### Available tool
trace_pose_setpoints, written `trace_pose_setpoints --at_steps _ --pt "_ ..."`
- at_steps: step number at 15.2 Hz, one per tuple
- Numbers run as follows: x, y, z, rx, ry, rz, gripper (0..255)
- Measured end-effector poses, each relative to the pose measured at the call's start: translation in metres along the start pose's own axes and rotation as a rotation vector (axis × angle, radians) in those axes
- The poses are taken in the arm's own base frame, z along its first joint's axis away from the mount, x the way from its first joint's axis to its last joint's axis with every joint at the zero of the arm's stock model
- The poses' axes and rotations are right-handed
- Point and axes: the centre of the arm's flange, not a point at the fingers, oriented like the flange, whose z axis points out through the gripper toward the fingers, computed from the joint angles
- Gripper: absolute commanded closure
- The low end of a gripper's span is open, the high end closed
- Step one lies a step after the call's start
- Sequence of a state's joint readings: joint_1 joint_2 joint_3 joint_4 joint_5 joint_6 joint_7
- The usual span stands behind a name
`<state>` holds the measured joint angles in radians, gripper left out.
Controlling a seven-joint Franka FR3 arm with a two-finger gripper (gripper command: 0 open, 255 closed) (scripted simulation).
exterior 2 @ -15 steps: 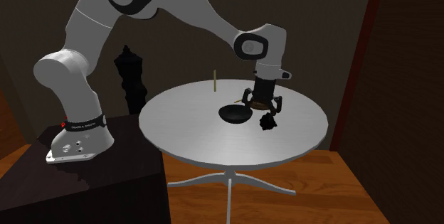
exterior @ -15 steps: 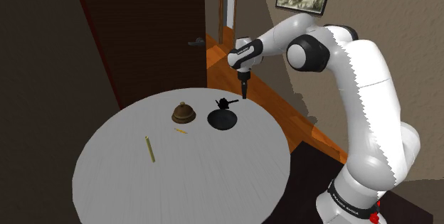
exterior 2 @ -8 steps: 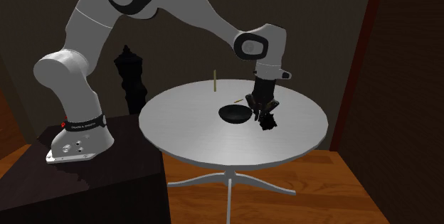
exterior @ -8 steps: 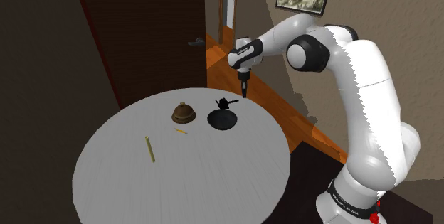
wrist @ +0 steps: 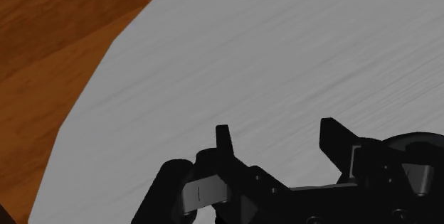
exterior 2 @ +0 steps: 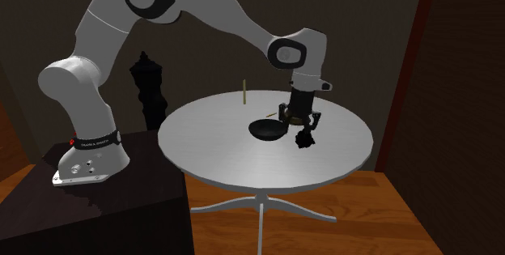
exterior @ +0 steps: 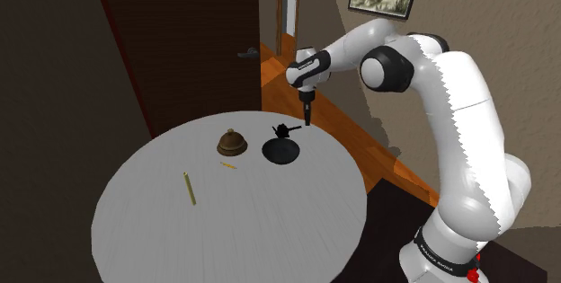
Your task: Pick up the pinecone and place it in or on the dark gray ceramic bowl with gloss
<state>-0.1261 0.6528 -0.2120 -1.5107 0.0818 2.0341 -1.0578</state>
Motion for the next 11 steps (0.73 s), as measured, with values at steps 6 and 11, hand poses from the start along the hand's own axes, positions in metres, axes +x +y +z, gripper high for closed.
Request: trace_pose_setpoints --at_steps 6,11 --pt "0.072 0.025 0.02 0.047 -0.026 -0.178 0" --pt "0.092 0.025 0.042 0.062 -0.033 -0.229 0"
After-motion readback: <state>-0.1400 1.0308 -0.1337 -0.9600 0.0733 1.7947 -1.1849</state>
